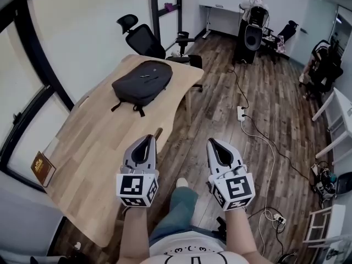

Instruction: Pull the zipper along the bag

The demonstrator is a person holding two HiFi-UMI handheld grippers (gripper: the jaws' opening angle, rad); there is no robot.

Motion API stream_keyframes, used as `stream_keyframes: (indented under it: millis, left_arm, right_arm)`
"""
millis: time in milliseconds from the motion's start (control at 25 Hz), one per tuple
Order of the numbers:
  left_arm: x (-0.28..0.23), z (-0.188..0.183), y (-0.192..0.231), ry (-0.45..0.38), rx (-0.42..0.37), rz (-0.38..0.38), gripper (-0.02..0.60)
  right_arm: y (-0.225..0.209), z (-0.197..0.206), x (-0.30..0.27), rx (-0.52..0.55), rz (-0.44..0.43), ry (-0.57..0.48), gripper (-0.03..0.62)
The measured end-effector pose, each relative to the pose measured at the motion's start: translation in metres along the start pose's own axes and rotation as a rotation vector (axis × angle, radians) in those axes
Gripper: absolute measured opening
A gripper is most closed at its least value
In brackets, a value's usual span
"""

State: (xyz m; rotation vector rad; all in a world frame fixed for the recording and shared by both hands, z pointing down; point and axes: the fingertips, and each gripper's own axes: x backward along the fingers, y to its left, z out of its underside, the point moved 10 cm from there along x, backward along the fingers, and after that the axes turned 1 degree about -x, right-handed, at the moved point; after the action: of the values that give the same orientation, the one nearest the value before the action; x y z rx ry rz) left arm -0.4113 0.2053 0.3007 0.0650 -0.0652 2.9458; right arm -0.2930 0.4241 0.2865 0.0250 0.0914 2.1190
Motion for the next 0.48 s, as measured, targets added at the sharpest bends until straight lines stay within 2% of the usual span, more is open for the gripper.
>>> stream_keyframes:
  millis: [200, 480]
  left_arm:
    - [-0.063, 0.011, 0.001, 0.008, -0.021, 0.028, 0.02]
    - [-0.174, 0.031, 0.042, 0.013, 0.048, -0.035, 0.021]
  right_arm:
    - [-0.039, 0.009, -0.041, -0.008, 0.007, -0.002, 0.051]
    - [-0.098, 0.018, -0.137, 0.002, -0.046, 0.036, 0.051]
